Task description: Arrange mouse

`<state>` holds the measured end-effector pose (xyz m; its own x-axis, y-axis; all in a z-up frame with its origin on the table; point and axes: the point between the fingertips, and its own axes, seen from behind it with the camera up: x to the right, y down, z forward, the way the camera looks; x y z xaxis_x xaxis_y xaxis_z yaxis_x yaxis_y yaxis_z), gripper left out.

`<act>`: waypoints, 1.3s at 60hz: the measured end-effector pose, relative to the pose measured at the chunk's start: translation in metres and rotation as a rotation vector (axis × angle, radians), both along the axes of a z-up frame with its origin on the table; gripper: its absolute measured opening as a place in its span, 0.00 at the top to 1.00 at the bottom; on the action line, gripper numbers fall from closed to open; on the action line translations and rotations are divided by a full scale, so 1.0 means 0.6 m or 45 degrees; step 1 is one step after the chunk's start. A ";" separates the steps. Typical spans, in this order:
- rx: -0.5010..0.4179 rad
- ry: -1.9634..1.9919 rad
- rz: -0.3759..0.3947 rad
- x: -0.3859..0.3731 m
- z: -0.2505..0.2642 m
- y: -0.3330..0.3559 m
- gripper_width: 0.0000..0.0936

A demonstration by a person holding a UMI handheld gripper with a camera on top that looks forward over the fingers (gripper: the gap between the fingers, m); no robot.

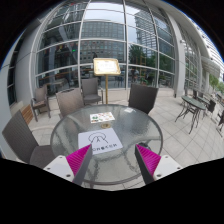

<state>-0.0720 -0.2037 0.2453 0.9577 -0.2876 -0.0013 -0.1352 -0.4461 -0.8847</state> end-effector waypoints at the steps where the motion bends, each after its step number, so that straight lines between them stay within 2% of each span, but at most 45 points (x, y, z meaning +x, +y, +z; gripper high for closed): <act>1: -0.009 0.001 0.008 -0.001 -0.001 -0.003 0.07; 6: -0.070 0.006 0.063 0.005 -0.059 -0.013 0.07; 9: -0.112 0.015 0.091 0.035 -0.141 0.003 0.08; 10: -0.136 0.021 0.101 0.030 -0.115 -0.017 0.08; 11: -0.152 0.025 0.107 0.036 -0.132 -0.020 0.07; 12: -0.160 0.027 0.109 0.037 -0.169 -0.014 0.07; 16: -0.230 0.042 0.119 0.068 -0.230 -0.025 0.08; 19: -0.284 0.052 0.120 0.100 -0.268 -0.032 0.08; 20: -0.312 0.056 0.118 0.112 -0.257 -0.036 0.08; 21: -0.317 0.056 0.117 0.126 -0.294 -0.036 0.08; 27: -0.393 0.046 0.105 0.208 -0.353 -0.031 0.08; 38: -0.450 0.035 0.114 0.342 -0.403 0.042 0.09; 53: -0.437 0.030 0.250 0.394 -0.428 0.163 0.10; 59: -0.428 0.045 0.267 0.395 -0.432 0.189 0.27; 64: -0.435 0.093 0.292 0.383 -0.440 0.194 0.49; 68: -0.448 0.068 0.315 0.383 -0.441 0.193 0.51; 76: -0.492 0.062 0.324 0.382 -0.443 0.190 0.66; 78: -0.510 0.068 0.313 0.384 -0.442 0.189 0.67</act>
<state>0.1582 -0.0904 -0.0196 0.9991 -0.0401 0.0121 -0.0235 -0.7753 -0.6312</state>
